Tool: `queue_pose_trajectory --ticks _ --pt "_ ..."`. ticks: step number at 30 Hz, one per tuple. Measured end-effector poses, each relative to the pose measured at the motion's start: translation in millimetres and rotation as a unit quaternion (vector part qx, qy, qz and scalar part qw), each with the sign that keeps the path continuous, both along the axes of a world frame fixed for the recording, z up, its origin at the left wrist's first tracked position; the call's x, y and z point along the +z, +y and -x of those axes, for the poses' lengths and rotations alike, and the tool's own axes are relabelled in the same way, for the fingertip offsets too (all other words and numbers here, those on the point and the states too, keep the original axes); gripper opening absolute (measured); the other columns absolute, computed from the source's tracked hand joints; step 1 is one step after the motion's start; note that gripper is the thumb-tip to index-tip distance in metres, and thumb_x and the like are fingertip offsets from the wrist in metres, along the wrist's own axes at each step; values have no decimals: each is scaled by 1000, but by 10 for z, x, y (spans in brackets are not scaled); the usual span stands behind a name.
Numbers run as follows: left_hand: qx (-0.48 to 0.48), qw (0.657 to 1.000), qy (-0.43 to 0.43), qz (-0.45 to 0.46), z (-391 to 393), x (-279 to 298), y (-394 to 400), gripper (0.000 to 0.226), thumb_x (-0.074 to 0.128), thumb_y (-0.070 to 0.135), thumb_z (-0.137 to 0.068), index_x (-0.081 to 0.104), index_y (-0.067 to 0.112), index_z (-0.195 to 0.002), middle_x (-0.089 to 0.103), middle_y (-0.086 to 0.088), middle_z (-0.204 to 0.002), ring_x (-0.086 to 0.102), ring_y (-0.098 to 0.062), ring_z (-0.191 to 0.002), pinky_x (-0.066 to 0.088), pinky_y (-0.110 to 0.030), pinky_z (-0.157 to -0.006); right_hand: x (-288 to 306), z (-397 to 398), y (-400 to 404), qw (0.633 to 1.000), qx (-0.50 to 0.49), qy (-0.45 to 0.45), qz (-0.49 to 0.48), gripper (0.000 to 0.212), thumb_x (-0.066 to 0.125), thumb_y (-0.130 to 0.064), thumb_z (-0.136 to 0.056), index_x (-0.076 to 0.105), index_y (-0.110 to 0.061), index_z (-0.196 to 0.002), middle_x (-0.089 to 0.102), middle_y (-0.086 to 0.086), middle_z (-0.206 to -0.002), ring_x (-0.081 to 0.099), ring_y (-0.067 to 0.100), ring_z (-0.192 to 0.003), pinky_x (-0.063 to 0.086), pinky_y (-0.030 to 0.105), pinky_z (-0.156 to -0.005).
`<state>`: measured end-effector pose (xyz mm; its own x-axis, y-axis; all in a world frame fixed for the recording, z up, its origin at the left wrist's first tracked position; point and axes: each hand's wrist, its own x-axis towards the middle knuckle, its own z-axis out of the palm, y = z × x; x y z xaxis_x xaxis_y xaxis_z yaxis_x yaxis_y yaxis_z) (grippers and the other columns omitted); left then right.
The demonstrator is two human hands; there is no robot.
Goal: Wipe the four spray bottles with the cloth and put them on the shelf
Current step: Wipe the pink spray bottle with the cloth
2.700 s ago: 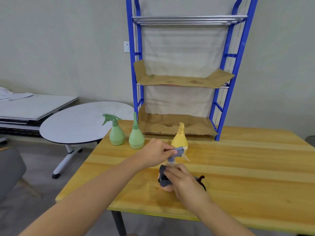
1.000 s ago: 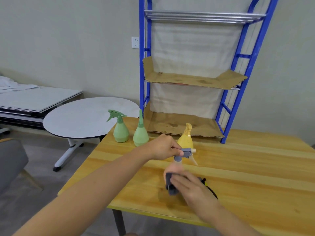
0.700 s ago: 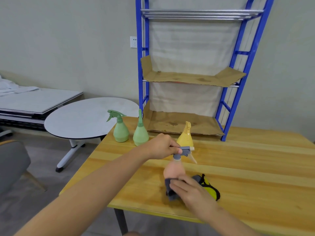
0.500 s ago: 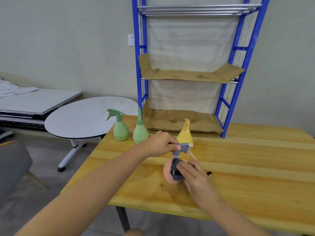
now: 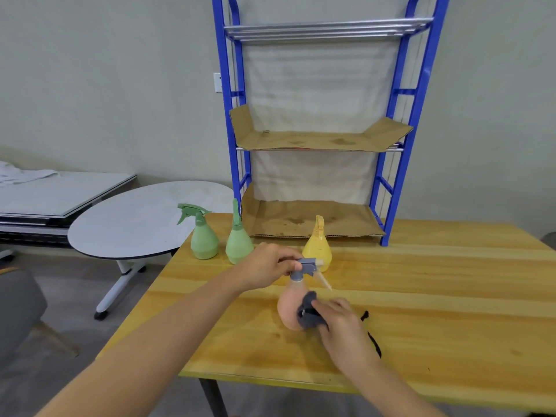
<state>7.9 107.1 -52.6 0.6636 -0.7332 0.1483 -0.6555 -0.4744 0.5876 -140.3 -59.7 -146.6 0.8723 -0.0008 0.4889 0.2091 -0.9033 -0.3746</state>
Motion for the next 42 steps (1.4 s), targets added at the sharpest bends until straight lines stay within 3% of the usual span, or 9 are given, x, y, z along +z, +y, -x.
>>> queue_pose_trajectory --ticks 4,9,13,18,22,28,33,38,42 --pt "0 1000 4 -2 3 -12 -30 17 59 35 -99 74 35 -108 76 5 -91 71 -18 -85 56 -49 -85 136 -31 75 995 -17 -13 -98 27 62 -2 -88 65 -12 -113 68 -6 -101 49 13 -99 41 20 -82" --pt "5 1000 8 0 2 -16 -24 21 60 34 -99 75 31 -113 77 5 -93 71 -15 -86 56 -48 -86 90 18 -21 995 -13 97 -28 12 51 -8 -91 60 -16 -91 64 -6 -90 49 16 -94 41 24 -75" --pt "5 1000 7 3 -4 -28 -40 19 61 36 -99 76 33 -110 76 4 -88 70 -18 -82 56 -46 -82 125 7 83 998 10 29 -49 28 62 -3 -83 64 -23 -101 62 -16 -94 47 5 -99 45 21 -79" --pt "27 999 11 24 8 -39 0 19 62 36 -98 77 33 -109 73 4 -80 65 -20 -76 52 -38 -71 -85 102 145 994 75 24 79 46 82 0 -57 70 -17 -98 69 -8 -104 51 10 -104 53 27 -85" --pt "26 997 62 38 46 -71 -25 20 66 45 -93 78 36 -107 69 20 -72 63 -7 -70 55 -34 -72 14 45 172 993 101 -56 36 56 72 8 -67 62 -13 -118 61 -9 -119 53 16 -109 43 20 -94" --pt "29 998 26 52 102 -93 -15 24 63 40 -97 78 30 -113 57 12 -61 41 -2 -53 34 -23 -55 -205 12 215 959 195 2 204 25 41 -20 -93 62 -17 -105 59 -5 -114 44 14 -115 46 28 -96" --pt "30 998 16 52 118 -104 -20 25 63 44 -97 79 30 -109 69 -3 -71 46 -3 -58 37 -23 -56 206 -74 162 984 118 -91 98 29 43 -22 -98 61 -10 -117 57 -4 -122 51 19 -111 43 26 -97" --pt "32 997 49 53 84 -111 -35 22 64 44 -96 80 31 -105 63 10 -65 49 -6 -63 42 -30 -62 -126 2 195 953 200 9 227 18 49 -14 -85 62 -18 -98 57 -7 -103 45 15 -104 48 28 -86" --pt "45 981 148 115 141 -176 -39 39 64 48 -95 82 14 -93 73 6 -80 72 -10 -80 62 -34 -81 130 24 124 986 137 -87 45 34 65 -2 -78 62 -17 -109 58 -10 -117 49 15 -107 42 23 -93"
